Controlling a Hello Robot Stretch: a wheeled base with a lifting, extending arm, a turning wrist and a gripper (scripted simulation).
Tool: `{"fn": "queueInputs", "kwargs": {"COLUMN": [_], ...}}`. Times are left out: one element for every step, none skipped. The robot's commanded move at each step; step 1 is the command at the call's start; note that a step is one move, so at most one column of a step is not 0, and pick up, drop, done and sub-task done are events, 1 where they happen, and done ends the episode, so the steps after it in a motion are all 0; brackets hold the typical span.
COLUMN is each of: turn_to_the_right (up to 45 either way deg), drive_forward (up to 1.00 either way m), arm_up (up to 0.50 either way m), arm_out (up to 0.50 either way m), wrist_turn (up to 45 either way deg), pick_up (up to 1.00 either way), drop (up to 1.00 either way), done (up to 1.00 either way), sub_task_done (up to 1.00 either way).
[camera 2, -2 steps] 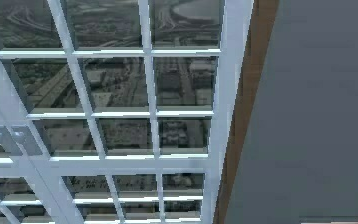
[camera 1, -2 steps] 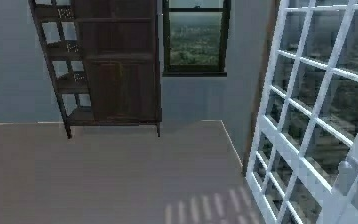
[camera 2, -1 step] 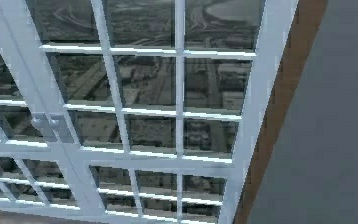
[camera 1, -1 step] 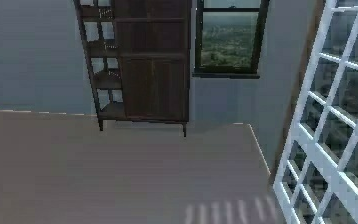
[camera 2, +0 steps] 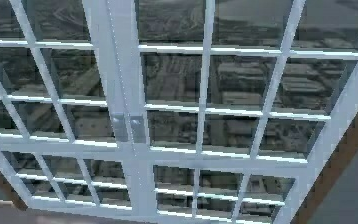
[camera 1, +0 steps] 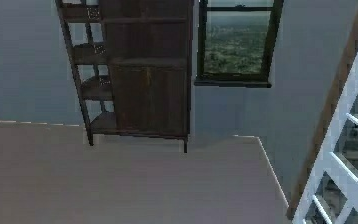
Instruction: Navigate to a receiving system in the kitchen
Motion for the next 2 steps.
{"fn": "queueInputs", "kwargs": {"turn_to_the_right": [-30.0,0.0], "drive_forward": [0.0,0.2], "arm_up": [0.0,0.0], "arm_out": [0.0,0.0], "wrist_turn": [0.0,0.0], "pick_up": [0.0,0.0], "drop": [0.0,0.0], "done": [0.0,0.0], "sub_task_done": [0.0,0.0]}}
